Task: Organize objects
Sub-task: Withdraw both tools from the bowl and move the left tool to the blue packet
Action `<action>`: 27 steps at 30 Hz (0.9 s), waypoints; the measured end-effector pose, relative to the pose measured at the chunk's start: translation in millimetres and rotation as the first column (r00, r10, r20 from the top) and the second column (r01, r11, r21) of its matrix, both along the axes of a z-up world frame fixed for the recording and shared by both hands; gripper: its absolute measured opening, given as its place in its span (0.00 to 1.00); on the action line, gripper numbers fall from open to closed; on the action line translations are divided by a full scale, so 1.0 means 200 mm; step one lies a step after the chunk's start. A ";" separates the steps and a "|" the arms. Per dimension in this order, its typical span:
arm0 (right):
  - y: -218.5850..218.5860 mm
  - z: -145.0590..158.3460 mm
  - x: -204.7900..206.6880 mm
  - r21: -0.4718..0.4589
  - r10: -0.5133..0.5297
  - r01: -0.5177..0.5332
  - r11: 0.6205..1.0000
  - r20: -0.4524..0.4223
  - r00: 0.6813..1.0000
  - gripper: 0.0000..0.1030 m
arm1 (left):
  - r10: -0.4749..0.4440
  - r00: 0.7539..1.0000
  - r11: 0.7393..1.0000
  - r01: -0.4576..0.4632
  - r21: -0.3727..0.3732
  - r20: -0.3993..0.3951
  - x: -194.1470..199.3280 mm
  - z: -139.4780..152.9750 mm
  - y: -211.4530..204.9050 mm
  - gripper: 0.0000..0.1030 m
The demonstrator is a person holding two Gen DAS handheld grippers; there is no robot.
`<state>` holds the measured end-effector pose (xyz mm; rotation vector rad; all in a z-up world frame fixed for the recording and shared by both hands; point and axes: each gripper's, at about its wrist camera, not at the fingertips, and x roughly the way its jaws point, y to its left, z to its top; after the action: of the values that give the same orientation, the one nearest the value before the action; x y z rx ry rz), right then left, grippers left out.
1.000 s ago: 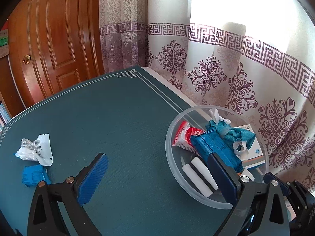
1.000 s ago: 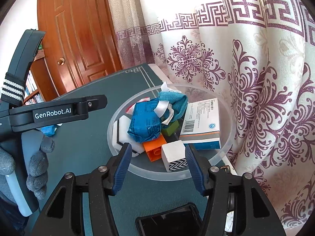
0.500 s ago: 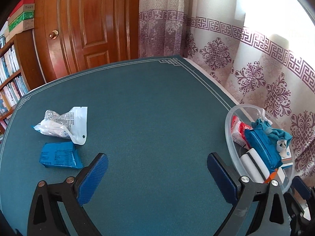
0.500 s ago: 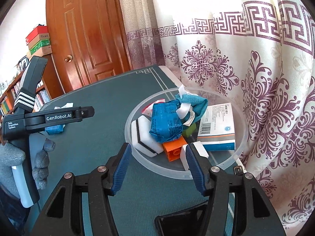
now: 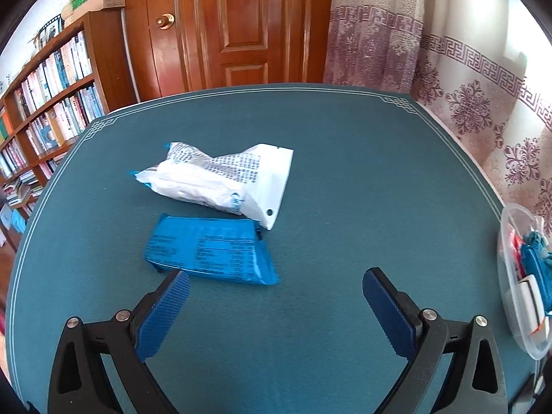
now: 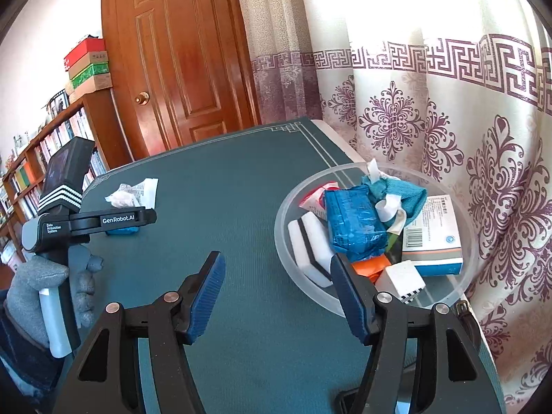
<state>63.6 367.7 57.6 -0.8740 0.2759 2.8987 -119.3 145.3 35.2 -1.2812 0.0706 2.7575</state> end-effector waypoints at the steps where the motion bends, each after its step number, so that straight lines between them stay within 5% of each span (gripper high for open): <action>1: -0.01 0.00 -0.01 0.000 0.007 -0.007 1.000 0.002 1.000 0.63 | 0.014 1.000 1.000 -0.014 -0.006 0.006 -0.01 -0.01 -0.02 0.99; 27: -0.28 -0.15 -0.15 -0.026 0.158 -0.156 0.987 0.080 0.984 0.63 | 0.103 0.993 0.995 -0.101 -0.024 0.059 -0.12 -0.14 -0.30 0.99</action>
<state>34.2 311.1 28.4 -1.0609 0.2396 2.9977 -143.6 84.7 8.0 -1.4101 0.0303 2.8072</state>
